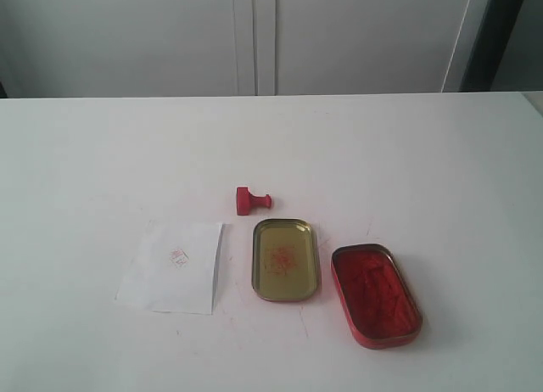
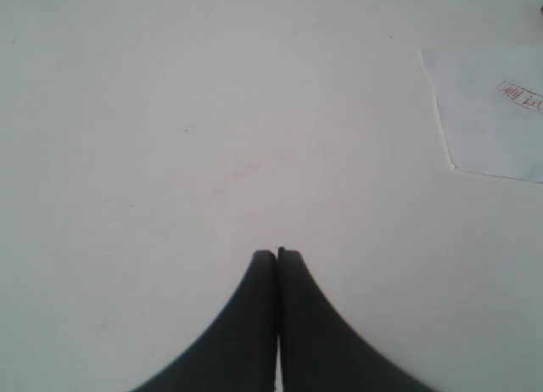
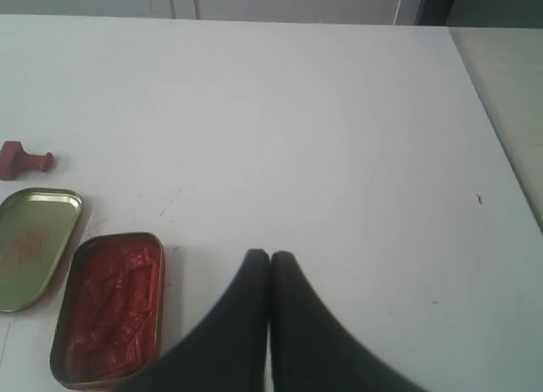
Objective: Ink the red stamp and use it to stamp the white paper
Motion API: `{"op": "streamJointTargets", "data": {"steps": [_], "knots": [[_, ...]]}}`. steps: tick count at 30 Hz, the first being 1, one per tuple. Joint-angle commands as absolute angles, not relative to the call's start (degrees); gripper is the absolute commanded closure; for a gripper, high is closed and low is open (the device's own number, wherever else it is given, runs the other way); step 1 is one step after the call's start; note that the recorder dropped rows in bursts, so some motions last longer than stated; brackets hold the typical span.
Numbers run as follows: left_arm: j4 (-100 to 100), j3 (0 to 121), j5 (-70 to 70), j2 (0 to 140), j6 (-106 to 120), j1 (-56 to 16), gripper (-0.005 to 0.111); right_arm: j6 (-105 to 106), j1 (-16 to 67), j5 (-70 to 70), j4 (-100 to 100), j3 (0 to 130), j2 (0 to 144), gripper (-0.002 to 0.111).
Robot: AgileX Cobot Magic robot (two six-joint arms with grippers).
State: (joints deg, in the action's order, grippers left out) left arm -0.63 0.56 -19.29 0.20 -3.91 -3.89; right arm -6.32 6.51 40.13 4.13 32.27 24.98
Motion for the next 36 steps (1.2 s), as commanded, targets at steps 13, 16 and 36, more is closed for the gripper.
{"op": "streamJointTargets", "data": {"steps": [13,16,36], "knots": [[-0.58,0.0,-20.11,0.0,-4.06,-3.85,0.107,-6.28,6.25,25.39,4.89,22.81,22.01,0.108],[-0.58,0.0,-20.11,0.0,-4.06,-3.85,0.107,-6.28,6.25,25.39,4.89,22.81,22.01,0.108],[-0.58,0.0,-20.11,0.0,-4.06,-3.85,0.107,-6.28,6.25,25.49,4.89,22.53,22.01,0.108]]}}
